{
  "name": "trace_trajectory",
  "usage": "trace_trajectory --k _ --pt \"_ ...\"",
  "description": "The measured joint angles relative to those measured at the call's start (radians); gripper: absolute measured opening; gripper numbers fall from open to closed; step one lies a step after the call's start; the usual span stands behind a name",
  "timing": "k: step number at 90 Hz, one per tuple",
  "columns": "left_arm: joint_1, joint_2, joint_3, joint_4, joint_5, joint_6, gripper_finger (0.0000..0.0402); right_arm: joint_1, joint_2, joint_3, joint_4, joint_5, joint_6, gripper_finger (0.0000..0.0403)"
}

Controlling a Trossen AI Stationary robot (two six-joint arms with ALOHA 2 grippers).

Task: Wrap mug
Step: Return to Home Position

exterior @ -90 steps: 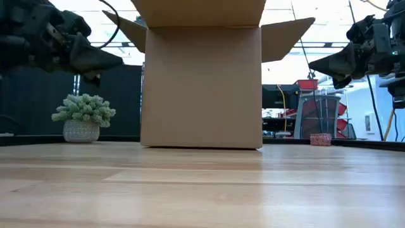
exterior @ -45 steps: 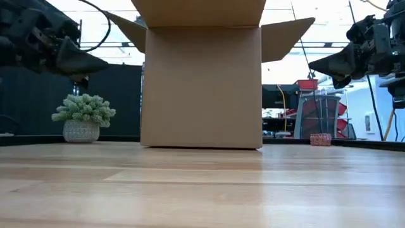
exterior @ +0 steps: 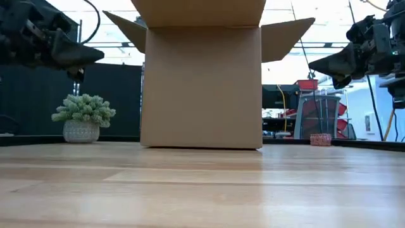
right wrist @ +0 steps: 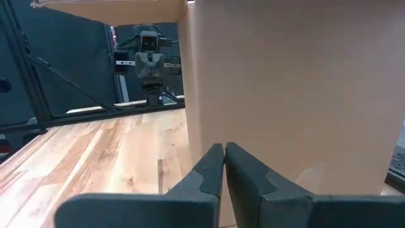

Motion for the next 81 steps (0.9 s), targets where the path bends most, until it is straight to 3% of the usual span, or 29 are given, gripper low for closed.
trace_trajectory --k 12,81 --pt "-0.001 0.000 0.000 0.001 0.001 -0.017 0.0000 0.010 0.002 0.000 0.007 -0.043 0.003 0.0004" --pt "-0.003 0.005 -0.001 0.009 -0.029 -0.031 0.0000 0.026 0.003 0.000 0.007 -0.043 0.068 0.0004"
